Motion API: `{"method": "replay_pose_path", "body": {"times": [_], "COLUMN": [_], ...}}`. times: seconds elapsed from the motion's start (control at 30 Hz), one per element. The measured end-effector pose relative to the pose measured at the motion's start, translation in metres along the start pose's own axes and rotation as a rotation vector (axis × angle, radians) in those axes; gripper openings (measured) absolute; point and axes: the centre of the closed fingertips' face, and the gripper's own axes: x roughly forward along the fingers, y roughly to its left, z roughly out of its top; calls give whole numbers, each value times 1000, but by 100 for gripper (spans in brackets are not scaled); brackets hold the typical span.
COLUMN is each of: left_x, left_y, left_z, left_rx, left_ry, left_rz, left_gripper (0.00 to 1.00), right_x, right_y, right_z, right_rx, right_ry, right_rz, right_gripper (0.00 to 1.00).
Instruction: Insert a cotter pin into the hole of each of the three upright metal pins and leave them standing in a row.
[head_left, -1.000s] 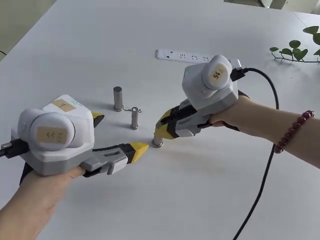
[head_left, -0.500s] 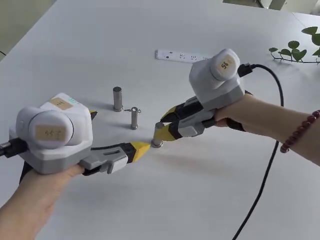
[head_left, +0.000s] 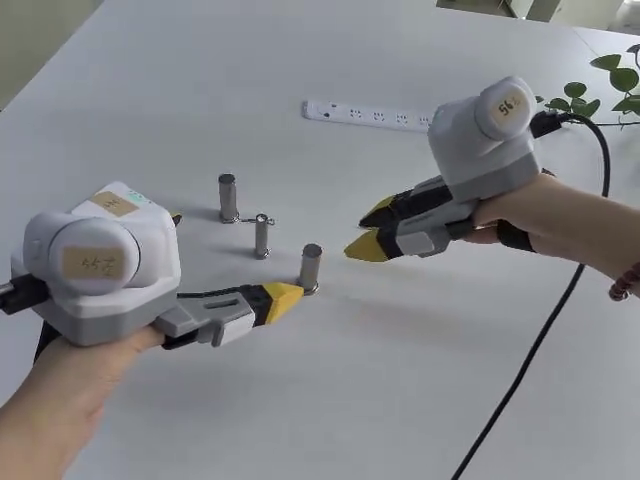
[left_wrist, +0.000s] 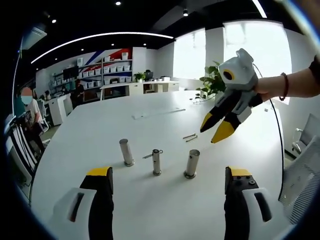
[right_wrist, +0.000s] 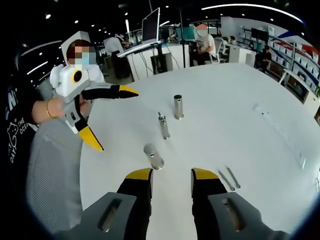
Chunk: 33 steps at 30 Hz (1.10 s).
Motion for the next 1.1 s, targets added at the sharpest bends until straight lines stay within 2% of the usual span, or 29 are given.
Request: {"method": "replay_pose_path", "body": {"times": [0.07,0.17,0.3,0.33,0.5,0.7,0.87,0.97,1.1], "left_x": [1,1,1,1,3,4,4,3,1], "left_y": [0,-3,-6,-6,-6,-5,-4,-4,1], "left_z": [0,4,7,7,6,3,4,5,6], "left_rx": [0,-15,-2,3,8,4,8,7,15], "left_ry": [0,-19,-30,-29,-20,-10,-12,-14,-16], "left_rz": [-2,-13,-23,-22,-25,-24,-21,-19,2], "left_gripper": [95,96,99,99,99,99,97,96,94], "right_x": [-1,-5,-6,-2,3,11,19,23,23], "right_y": [-10,-35,-50,-62,-77,-88,-95,-101,-105], "right_z": [-6,-23,-31,-34,-45,-45,-48,-55,-57], "right_rx": [19,41,82,74,72,78,59,36,36], "right_ry": [15,84,94,97,140,138,173,212,221], "right_rz": [-34,-140,-176,-179,-211,-221,-215,-214,-222], "right_gripper": [24,17,16,16,15,14,12,11,9]}}
